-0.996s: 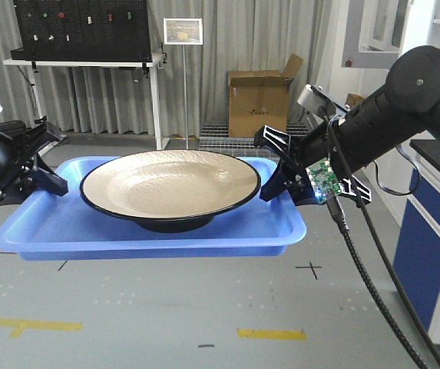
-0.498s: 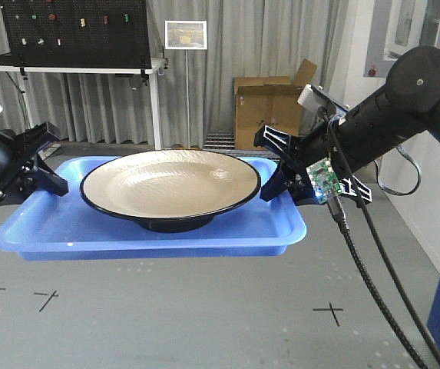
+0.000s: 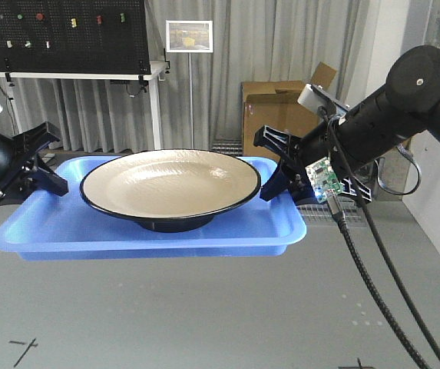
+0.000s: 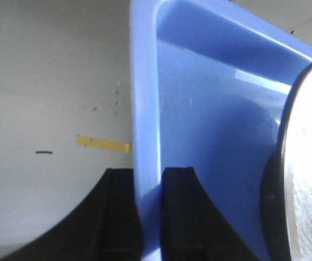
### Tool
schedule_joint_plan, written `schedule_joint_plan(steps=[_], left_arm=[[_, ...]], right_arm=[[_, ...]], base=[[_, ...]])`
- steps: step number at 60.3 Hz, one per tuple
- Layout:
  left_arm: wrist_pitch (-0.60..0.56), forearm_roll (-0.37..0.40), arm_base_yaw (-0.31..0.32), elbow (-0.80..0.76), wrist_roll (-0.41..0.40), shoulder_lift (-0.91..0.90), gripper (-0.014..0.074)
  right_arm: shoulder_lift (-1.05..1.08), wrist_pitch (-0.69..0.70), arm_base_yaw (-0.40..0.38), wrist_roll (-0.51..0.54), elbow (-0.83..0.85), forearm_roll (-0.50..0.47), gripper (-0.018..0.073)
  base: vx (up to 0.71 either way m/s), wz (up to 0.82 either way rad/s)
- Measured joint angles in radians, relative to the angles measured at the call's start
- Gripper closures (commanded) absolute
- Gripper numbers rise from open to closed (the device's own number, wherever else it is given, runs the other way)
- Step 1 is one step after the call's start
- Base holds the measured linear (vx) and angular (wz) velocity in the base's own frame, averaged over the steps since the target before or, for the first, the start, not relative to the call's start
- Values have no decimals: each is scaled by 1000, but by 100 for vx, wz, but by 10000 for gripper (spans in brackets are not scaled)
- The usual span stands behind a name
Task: Place disk in tray to left cabinet
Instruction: 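Hold the tray with both grippers while the base drives forward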
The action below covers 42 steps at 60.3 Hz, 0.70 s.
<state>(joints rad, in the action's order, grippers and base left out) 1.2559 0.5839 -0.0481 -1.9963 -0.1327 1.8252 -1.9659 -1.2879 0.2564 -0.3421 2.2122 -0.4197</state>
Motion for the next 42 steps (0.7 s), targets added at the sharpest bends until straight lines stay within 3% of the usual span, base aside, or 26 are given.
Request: schedule_joint_plan(steps=[42], left_arm=[[1, 0, 0, 0, 1, 0, 598]], right_arm=[[0, 0, 0, 0, 0, 0, 561]], base=[[57, 1]])
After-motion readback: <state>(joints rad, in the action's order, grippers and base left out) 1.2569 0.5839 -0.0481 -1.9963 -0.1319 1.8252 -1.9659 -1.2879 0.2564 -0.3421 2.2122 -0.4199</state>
